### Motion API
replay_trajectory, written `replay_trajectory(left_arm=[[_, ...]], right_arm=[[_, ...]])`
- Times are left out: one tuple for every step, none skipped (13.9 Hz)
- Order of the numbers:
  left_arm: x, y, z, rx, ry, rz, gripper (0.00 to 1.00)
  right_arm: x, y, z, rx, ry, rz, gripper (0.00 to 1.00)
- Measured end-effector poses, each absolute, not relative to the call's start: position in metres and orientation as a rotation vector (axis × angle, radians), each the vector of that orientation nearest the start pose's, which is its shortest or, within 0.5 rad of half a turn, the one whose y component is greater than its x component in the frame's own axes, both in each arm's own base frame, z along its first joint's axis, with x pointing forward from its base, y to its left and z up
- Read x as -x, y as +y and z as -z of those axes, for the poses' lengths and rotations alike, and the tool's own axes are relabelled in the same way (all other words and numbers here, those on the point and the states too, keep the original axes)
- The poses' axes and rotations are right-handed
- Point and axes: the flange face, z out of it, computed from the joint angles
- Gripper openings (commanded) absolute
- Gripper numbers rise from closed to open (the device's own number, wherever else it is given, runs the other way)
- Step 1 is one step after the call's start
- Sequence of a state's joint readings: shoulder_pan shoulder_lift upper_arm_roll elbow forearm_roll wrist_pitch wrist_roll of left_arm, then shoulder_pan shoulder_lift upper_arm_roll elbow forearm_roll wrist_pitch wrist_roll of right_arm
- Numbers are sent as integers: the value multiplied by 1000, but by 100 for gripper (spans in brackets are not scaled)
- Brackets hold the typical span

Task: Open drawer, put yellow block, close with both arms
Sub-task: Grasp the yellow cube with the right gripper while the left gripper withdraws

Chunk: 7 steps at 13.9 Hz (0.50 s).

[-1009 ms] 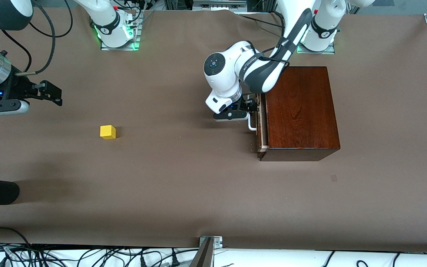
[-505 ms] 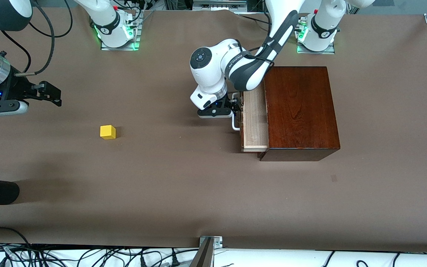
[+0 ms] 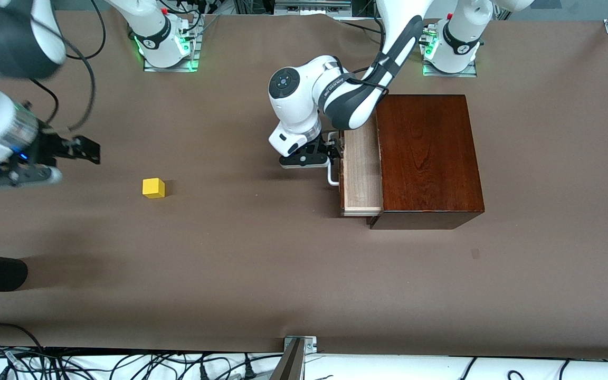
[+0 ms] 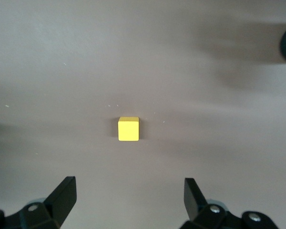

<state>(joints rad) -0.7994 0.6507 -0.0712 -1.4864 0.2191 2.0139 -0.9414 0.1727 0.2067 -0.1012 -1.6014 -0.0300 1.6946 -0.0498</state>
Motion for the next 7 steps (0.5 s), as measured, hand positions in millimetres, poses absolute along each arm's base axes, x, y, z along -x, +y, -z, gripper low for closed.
replay_trajectory(left_arm=[[-466, -526, -285, 2965, 37, 67, 100], [-465, -530, -288, 2972, 39, 73, 100], [-465, -532, -292, 2978, 38, 81, 100], [-466, -534, -297, 2985, 35, 91, 100], [-468, -534, -304, 2987, 30, 98, 100], [-469, -532, -314, 2976, 23, 90, 100], [-470, -528, -327, 2953, 18, 74, 100]], right_arm=[[-616, 47, -482, 3182, -207, -223, 100], [-620, 49, -468, 3182, -212, -244, 100], [-622, 51, -456, 3182, -218, -240, 100], [-622, 53, -441, 3182, -224, -224, 100], [-620, 52, -423, 3182, -227, -206, 100], [-615, 52, -402, 3178, -225, -199, 100], [-609, 52, -381, 3168, -213, -201, 100]])
